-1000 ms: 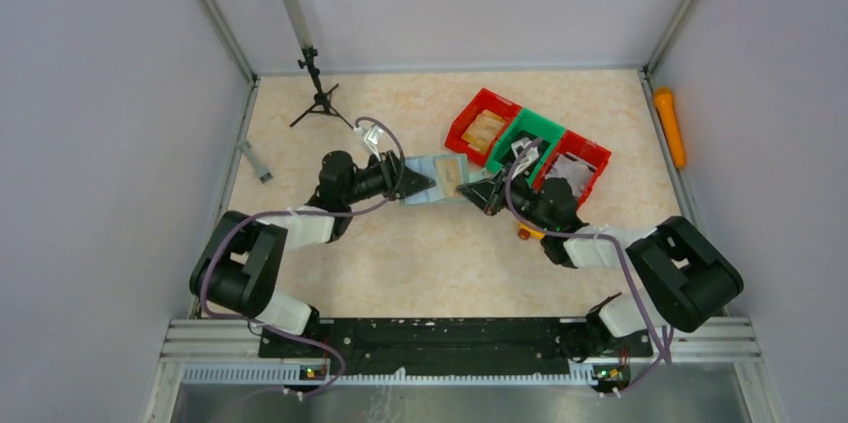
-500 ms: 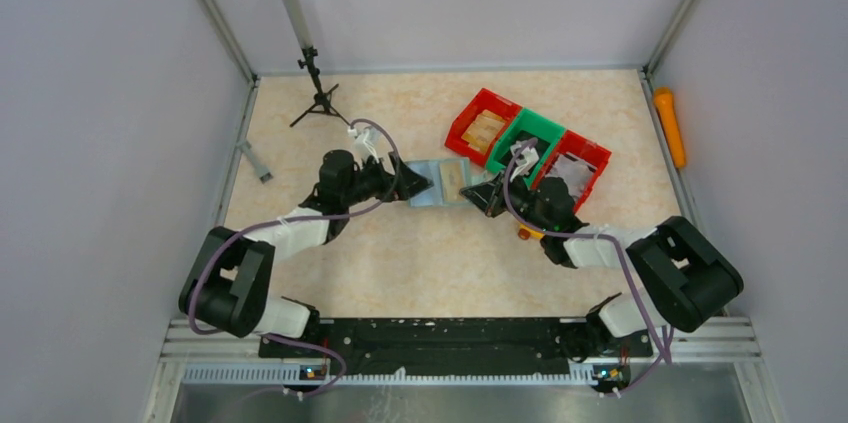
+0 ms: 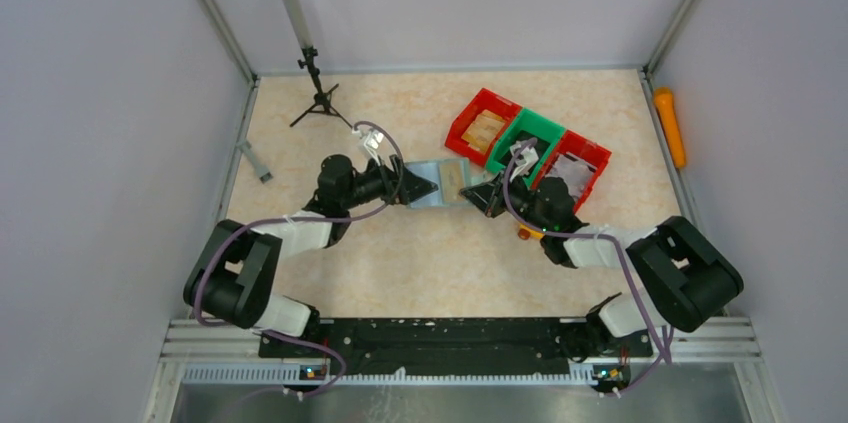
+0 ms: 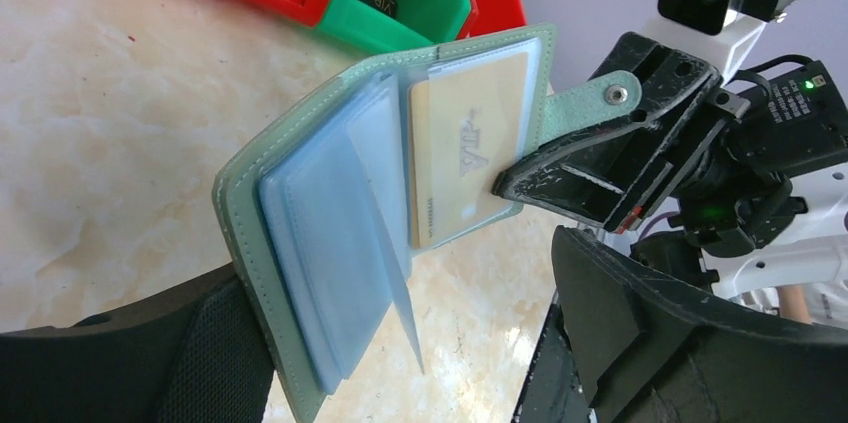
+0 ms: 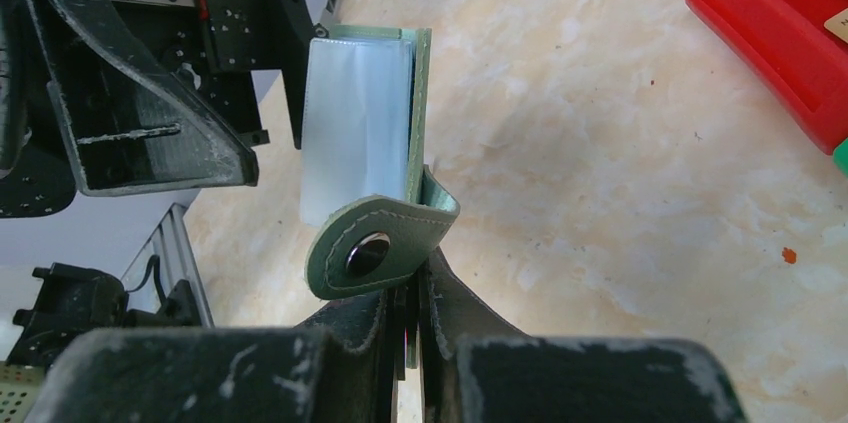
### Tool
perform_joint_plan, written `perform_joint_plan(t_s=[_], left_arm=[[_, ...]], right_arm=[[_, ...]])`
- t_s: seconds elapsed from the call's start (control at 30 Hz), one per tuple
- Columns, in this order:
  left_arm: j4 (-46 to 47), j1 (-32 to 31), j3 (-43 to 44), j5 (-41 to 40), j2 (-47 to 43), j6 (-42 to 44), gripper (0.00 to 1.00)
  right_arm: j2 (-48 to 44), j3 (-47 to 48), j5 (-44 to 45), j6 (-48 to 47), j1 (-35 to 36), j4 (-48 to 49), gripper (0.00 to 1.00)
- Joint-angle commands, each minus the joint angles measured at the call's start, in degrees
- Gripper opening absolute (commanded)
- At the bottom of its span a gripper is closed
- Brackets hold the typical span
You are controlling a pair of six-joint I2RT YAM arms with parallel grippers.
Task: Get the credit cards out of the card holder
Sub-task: Remove the credit card from the card holder.
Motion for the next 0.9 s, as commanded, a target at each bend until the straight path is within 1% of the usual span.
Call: perform_joint_plan(t_s=[0.0, 0.1, 0.17, 0.2, 0.27, 0.33, 0.43, 0.53, 0.57, 0.63, 0.67, 0.73, 0.87], left_arm=[[-0.81, -0.16, 3.1, 1.22, 1.86, 0.71, 0.98], [-6.89, -0.42, 4.89, -1.07, 1.48, 3.39, 0.85], [-8.58, -0.42, 5.31, -2.06, 1.48, 4.03, 0.73], [-4.41, -0.24, 4.93, 0.74, 2.7, 1.91, 0.59], [0.08, -0.1, 4.56, 3.46, 4.3, -0.76, 0.5], [2.66, 0.11, 4.5, 5.06, 5.44, -2.3, 0.41], [3.01, 0.17, 4.51, 5.46, 5.41, -2.35, 0.31], [2.49, 0.2, 3.97, 4.93, 3.86, -1.46, 0.18], [3.11, 0.19, 3.66, 5.21, 3.39, -1.44, 0.15], [5.16, 0.19, 2.96, 6.28, 2.7, -2.18, 0.09], [6.8, 0.22, 2.6, 7.0, 2.56, -2.81, 0.06], [11.01, 0.21, 1.91, 8.72, 2.87, -4.95, 0.0], [21.87, 0.21, 0.78, 11.99, 4.56, -10.41, 0.0]], right_arm=[[-0.08, 2.2, -1.29, -0.65, -0.06, 3.07, 0.0], [-0.09, 2.15, -1.53, -0.71, -0.06, 3.33, 0.0], [-0.22, 2.03, -1.81, -0.72, -0.06, 3.67, 0.0], [-0.26, 1.78, -2.16, -0.74, -0.06, 4.12, 0.0], [-0.22, 1.71, -2.6, -0.48, -0.06, 4.43, 0.0], [-0.03, 1.59, -3.52, -0.17, -0.06, 5.63, 0.0], [0.01, 1.33, -3.97, 0.08, -0.08, 6.57, 0.0], [-0.18, 1.36, -4.08, -0.44, -0.06, 6.1, 0.0], [-0.25, 1.4, -4.37, -0.88, -0.06, 5.96, 0.06], [-0.35, 1.54, -5.51, -1.49, -0.07, 5.7, 0.29], [-0.35, 1.7, -5.81, -1.56, -0.09, 5.41, 0.38], [-0.35, 1.75, -6.33, -1.46, -0.14, 5.22, 0.44], [-0.48, 1.4, -7.29, -0.57, -0.14, 6.68, 0.46]])
